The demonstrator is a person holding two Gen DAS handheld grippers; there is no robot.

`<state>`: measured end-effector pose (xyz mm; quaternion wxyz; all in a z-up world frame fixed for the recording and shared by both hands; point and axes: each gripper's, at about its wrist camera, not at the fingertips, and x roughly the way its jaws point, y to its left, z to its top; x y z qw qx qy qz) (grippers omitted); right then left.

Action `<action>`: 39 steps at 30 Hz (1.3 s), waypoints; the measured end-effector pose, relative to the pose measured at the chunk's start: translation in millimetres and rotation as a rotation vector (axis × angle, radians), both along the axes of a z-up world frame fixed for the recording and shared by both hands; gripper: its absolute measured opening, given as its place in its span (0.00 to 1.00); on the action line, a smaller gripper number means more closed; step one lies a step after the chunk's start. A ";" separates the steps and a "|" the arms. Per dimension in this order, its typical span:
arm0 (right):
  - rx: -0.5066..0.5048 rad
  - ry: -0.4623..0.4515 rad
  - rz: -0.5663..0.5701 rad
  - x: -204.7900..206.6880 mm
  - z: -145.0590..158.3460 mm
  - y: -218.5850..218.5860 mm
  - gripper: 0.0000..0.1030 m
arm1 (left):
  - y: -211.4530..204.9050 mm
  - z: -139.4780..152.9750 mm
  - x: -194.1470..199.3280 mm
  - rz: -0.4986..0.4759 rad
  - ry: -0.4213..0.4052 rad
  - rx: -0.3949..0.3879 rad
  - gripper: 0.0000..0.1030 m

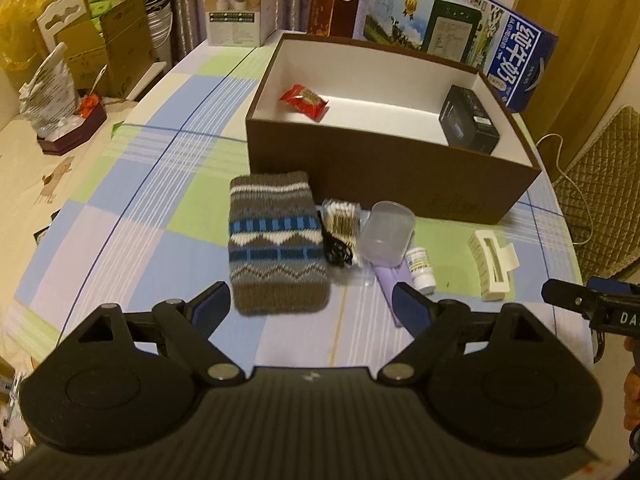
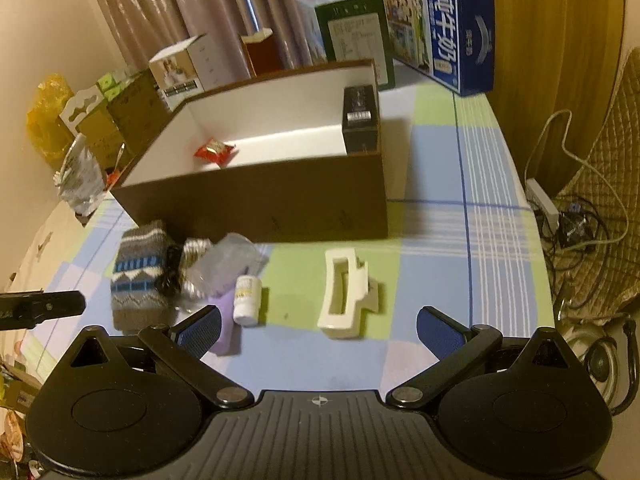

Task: Organize objects
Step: 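Withdraw both tools from the brown box toward the remaining items, then grasp the white plastic holder with the right tool while the left grasps the knit pouch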

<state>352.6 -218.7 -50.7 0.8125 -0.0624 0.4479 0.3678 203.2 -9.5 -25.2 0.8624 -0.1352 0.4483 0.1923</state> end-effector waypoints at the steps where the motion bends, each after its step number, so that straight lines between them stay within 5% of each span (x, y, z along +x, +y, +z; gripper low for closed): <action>1: -0.001 0.007 -0.001 0.6 -2.3 0.1 0.98 | 0.4 -1.1 -0.8 0.003 0.003 0.000 0.83; 13: -0.020 0.000 -0.041 10.3 -30.7 13.6 0.97 | 27.9 -21.6 12.3 -0.002 0.034 0.028 0.83; 21: -0.053 -0.028 -0.077 26.4 -56.6 34.6 0.58 | 53.0 -37.2 20.7 0.006 0.048 0.023 0.83; 32: -0.125 -0.047 -0.092 41.2 -91.1 58.1 0.54 | 70.9 -50.0 25.2 0.011 0.033 0.005 0.83; 39: -0.153 -0.077 -0.098 46.5 -98.5 61.5 0.40 | 75.9 -57.9 32.5 0.015 0.033 -0.006 0.83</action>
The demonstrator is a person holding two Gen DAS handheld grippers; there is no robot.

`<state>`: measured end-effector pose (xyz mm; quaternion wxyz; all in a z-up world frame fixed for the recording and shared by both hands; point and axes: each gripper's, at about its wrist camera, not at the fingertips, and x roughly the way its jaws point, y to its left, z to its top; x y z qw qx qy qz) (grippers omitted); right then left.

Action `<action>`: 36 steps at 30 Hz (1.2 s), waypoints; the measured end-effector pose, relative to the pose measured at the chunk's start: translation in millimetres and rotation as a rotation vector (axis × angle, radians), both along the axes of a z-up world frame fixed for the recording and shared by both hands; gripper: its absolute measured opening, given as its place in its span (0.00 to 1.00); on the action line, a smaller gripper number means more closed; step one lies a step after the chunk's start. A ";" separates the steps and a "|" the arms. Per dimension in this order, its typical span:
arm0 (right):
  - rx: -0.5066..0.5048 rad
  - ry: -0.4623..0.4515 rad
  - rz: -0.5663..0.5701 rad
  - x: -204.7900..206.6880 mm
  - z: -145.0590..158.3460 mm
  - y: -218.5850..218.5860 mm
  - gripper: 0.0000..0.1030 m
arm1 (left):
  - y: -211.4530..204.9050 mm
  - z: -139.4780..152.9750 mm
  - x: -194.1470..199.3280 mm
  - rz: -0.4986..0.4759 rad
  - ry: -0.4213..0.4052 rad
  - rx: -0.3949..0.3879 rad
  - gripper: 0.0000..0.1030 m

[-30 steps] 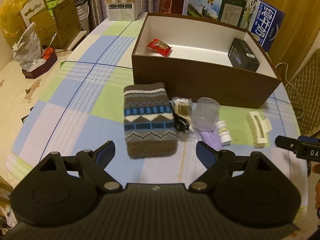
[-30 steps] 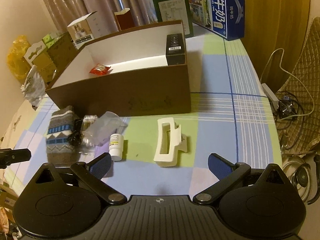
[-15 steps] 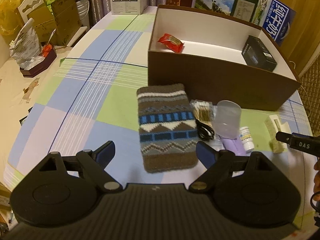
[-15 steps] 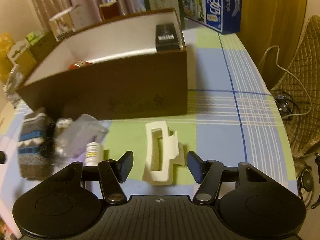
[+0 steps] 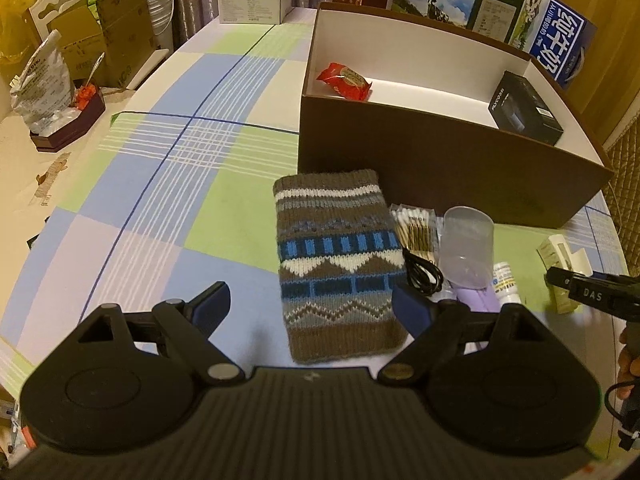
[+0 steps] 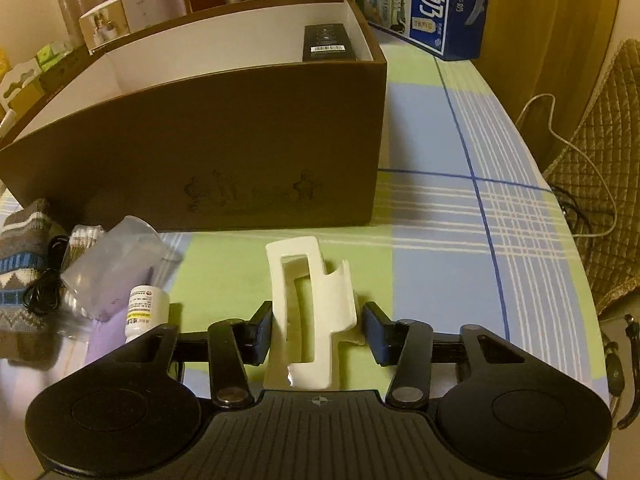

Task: Organize objects
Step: 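Grasp the white plastic holder with the right tool while the left grasps the knit pouch, then carry the white holder with the right tool into the brown box while the left carries the pouch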

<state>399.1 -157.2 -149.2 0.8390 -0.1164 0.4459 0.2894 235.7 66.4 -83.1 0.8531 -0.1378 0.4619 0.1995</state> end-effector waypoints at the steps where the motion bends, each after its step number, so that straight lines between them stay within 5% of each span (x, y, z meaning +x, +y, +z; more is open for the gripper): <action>1: 0.000 -0.008 0.003 -0.2 1.3 0.1 0.39 | 0.7 -1.7 2.2 0.000 0.002 -0.004 0.83; 15: 0.042 0.035 -0.072 7.6 13.7 -22.6 0.37 | 14.4 -28.7 47.2 0.048 -0.012 -0.079 0.88; 21: 0.045 0.037 -0.086 7.3 17.2 -27.1 0.37 | 7.5 -45.0 63.4 0.019 0.034 -0.009 0.87; 26: 0.047 0.049 -0.105 6.4 16.4 -31.9 0.37 | 6.7 -39.5 56.2 -0.014 0.001 0.005 0.58; 28: 0.049 0.050 -0.107 5.3 16.1 -33.8 0.37 | 7.3 -34.7 48.5 -0.046 -0.032 -0.005 0.35; 31: 0.052 0.051 -0.108 4.3 16.1 -36.0 0.37 | 9.9 -26.4 37.0 -0.057 -0.053 -0.028 0.27; 36: 0.065 0.049 -0.107 3.8 19.7 -39.5 0.37 | 17.4 -7.8 10.1 -0.037 -0.089 -0.028 0.26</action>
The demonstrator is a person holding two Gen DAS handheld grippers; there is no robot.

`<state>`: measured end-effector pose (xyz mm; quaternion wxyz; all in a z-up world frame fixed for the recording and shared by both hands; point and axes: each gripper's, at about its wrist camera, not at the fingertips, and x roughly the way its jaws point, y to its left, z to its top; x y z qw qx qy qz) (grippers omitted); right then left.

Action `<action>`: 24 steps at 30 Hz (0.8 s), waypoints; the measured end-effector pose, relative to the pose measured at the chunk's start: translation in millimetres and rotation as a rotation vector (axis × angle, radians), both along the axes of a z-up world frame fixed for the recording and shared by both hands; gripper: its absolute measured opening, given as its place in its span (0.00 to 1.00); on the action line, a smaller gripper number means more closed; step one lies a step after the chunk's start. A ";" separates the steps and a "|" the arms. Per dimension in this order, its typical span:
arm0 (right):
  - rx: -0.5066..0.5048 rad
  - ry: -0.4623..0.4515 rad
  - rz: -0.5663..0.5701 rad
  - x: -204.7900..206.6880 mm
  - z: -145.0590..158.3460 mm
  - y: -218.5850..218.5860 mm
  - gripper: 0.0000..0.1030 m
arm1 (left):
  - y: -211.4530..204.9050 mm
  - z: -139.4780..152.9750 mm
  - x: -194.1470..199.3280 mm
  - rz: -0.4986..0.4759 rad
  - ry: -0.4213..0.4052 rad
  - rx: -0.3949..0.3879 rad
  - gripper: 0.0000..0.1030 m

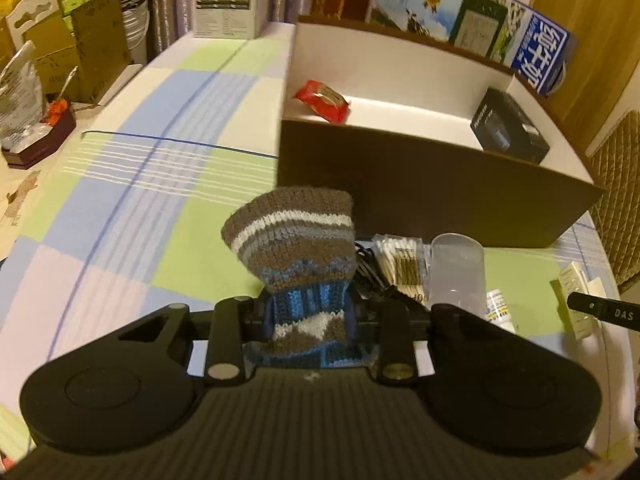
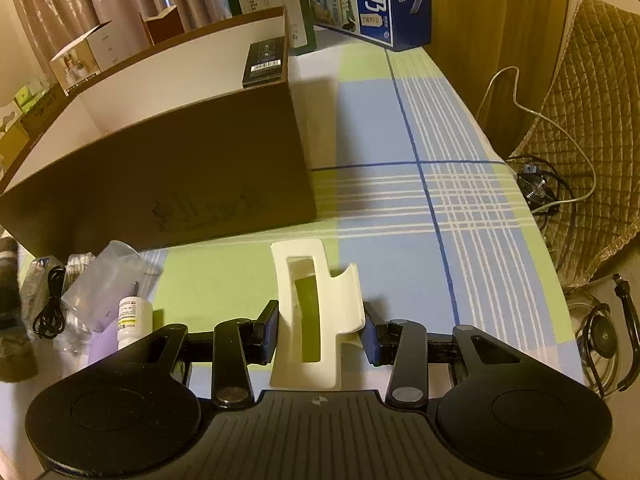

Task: Organize objects
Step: 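Carry the white holder with the right tool into the brown box while the left carries the pouch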

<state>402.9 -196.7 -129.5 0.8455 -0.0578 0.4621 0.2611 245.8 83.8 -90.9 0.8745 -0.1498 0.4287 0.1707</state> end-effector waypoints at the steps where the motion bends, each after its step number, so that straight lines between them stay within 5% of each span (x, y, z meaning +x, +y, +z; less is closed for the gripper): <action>1: 0.004 -0.001 0.002 -0.3 1.4 -0.6 0.37 | 2.2 3.5 -5.1 0.009 -0.002 0.002 0.26; 11: 0.057 -0.023 0.060 -7.4 26.7 1.4 0.37 | 11.7 41.7 -34.1 0.077 -0.028 0.007 0.26; 24: 0.151 -0.087 0.226 -18.0 78.2 33.1 0.37 | -14.5 84.8 3.1 -0.014 -0.118 -0.003 0.26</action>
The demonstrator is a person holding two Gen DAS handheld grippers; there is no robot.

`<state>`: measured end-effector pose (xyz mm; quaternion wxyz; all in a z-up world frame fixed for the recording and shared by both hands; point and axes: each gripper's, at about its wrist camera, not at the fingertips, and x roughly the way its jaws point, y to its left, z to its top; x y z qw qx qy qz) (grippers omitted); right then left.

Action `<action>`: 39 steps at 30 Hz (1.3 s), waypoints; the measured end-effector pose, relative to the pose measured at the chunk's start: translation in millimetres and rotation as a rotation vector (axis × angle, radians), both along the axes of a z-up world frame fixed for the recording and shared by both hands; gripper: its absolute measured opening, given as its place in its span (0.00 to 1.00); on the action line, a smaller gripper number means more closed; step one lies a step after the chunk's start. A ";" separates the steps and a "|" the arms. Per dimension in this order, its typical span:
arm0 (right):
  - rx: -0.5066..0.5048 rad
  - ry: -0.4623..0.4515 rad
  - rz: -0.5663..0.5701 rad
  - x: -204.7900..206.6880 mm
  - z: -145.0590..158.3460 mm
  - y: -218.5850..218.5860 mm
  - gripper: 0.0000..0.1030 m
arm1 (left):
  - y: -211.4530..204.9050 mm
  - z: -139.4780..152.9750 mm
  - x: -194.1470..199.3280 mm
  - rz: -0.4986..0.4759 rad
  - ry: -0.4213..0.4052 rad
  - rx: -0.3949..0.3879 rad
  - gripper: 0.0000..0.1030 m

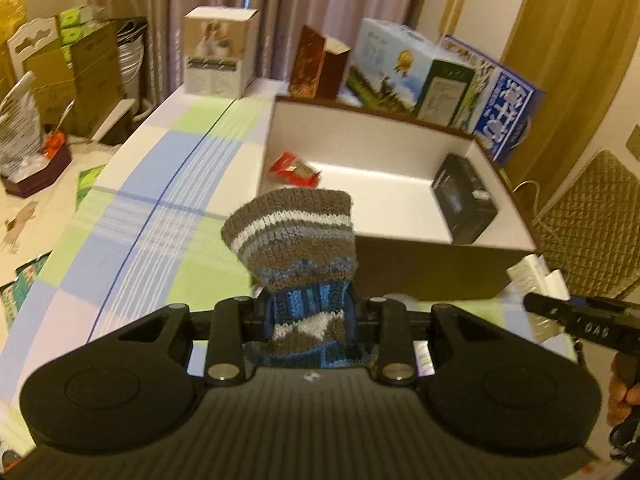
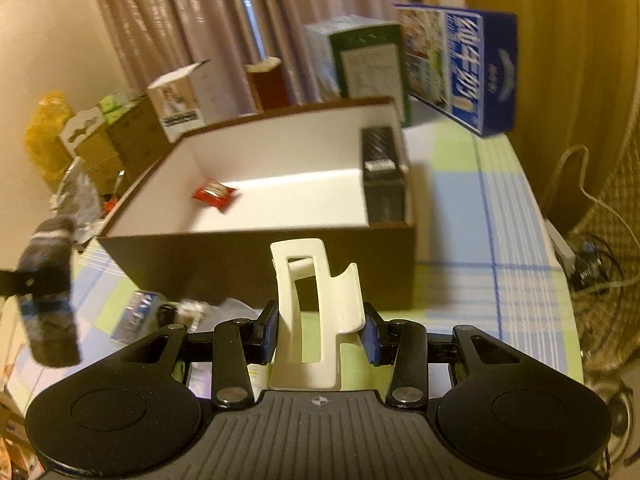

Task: Organize objects
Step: 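Carry the white holder with the right tool into the brown box while the left carries the pouch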

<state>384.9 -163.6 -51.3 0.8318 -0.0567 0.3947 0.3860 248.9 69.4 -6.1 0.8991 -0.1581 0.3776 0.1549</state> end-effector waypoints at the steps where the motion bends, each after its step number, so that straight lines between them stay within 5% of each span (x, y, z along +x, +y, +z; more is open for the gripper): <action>1: 0.005 -0.005 0.012 -0.1 2.5 3.0 0.37 | -1.8 2.3 5.0 -0.009 -0.008 0.001 0.26; 22: 0.073 -0.095 0.112 38.2 36.6 73.1 0.37 | -4.7 16.2 123.4 -0.086 -0.049 0.029 0.27; 39: -0.053 -0.034 0.055 93.2 -9.2 109.6 0.37 | 7.6 -49.4 207.8 -0.127 0.108 -0.022 0.27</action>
